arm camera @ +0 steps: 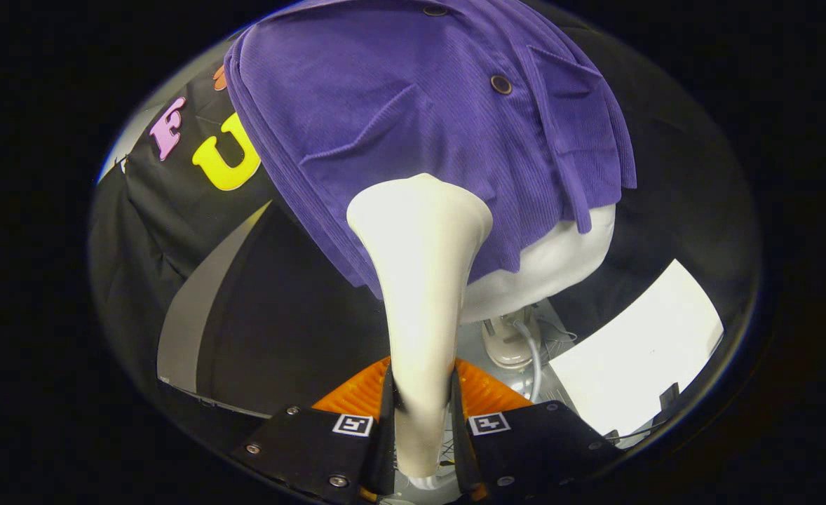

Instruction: Iron the clothes twice with a garment steamer, once on the left side and once on the right side.

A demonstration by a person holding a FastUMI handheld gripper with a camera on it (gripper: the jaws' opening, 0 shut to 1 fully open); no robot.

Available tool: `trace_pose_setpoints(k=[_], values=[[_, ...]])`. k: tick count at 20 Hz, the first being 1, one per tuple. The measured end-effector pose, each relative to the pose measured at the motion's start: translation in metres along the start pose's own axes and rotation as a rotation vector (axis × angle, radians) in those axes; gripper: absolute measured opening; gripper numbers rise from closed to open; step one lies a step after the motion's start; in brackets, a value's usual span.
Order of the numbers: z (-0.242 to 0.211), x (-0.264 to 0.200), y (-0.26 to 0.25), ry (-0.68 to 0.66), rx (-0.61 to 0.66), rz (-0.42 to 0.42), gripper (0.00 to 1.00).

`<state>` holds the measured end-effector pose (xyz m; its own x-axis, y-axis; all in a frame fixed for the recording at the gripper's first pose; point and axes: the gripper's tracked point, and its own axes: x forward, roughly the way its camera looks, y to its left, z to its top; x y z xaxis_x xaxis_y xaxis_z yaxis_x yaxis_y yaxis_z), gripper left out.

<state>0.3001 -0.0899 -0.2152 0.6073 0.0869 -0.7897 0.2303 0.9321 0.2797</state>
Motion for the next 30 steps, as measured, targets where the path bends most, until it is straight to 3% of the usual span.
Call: trace_pose_setpoints(k=[6, 11, 23, 30], values=[[-0.038, 0.016, -0.01, 0.071, 0.001, -0.026, 0.35], [-0.042, -0.011, -0.005, 0.047, 0.022, 0.014, 0.35], [0.058, -0.167, 0.005, -0.293, 0.018, 0.122, 0.35], [0.131, -0.235, 0.026, -0.482, -0.029, 0.156, 0.35]])
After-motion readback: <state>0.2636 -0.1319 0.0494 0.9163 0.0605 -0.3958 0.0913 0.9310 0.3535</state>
